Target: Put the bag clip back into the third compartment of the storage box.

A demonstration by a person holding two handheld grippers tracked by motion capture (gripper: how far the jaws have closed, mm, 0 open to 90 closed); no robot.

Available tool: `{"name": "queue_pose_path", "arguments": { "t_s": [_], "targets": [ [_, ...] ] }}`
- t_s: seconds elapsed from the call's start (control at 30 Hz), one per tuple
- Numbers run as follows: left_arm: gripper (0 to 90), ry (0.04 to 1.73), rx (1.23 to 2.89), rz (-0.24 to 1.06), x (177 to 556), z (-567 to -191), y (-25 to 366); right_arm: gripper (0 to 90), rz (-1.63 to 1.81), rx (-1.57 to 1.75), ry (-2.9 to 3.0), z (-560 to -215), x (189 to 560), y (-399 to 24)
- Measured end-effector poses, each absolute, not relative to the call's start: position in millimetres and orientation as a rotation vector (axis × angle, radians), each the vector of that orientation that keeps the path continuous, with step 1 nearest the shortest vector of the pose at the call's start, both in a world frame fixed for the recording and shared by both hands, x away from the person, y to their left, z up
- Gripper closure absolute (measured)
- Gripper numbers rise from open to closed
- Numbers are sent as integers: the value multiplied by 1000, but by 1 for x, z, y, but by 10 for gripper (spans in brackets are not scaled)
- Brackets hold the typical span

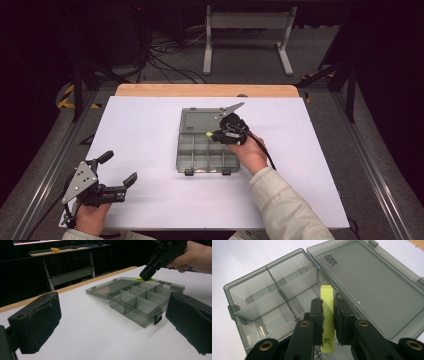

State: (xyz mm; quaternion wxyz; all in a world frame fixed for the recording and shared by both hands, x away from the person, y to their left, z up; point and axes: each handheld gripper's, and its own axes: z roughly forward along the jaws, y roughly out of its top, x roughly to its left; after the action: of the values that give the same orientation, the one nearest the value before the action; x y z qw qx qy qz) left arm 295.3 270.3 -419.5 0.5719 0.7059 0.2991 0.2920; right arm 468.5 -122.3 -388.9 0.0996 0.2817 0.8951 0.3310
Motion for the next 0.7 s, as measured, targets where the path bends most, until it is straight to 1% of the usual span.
{"name": "queue_pose_path", "arguments": {
  "t_s": [0.7],
  "targets": [
    [8, 698, 1656, 686, 295, -419, 270, 782, 1014, 860, 2661, -403, 468, -119]
  ]
}}
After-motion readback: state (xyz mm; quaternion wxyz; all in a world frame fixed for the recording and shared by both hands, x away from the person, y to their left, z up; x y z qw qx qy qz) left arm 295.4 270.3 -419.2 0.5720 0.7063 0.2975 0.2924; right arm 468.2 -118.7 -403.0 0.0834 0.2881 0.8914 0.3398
